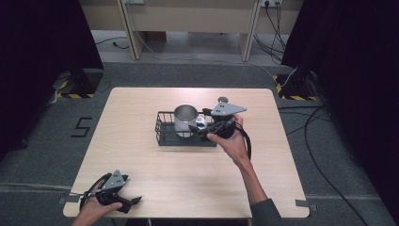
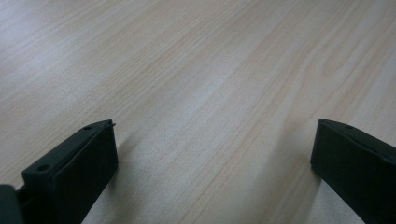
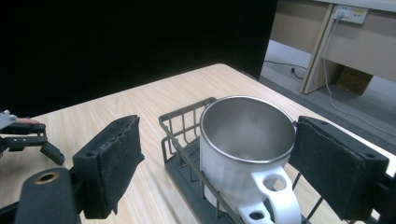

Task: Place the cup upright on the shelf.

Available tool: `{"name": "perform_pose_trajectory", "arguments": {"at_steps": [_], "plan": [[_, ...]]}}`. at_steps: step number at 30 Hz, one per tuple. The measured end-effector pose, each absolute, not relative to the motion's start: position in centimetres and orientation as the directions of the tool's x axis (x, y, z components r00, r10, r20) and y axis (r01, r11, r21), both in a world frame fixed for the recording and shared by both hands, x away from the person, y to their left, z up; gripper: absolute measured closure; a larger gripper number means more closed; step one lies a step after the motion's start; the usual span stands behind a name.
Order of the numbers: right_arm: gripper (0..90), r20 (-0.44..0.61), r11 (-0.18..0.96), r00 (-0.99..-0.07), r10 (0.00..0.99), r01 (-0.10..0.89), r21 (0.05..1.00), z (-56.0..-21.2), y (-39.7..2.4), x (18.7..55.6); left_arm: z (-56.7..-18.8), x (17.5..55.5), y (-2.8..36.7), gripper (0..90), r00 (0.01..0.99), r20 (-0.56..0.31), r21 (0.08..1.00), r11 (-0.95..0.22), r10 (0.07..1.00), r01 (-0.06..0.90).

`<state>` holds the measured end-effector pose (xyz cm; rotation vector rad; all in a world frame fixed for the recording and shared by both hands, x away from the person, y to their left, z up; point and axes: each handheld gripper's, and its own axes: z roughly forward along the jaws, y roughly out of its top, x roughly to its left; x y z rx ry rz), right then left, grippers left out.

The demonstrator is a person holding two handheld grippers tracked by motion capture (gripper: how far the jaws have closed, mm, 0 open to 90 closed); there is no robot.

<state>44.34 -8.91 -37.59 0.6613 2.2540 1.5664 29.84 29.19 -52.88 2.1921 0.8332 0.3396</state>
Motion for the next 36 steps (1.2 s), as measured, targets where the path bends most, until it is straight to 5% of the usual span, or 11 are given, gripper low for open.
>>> {"name": "perform_pose_trajectory", "arguments": {"at_steps": [36], "plan": [[16.4,0.003,0.293,-0.804,0.594,0.220,0.931,-41.1,-12.1,38.7,-52.9,29.7,29.2,0.0,0.750,-0.015,0.731,-0.505,0.661,0.459]]}}
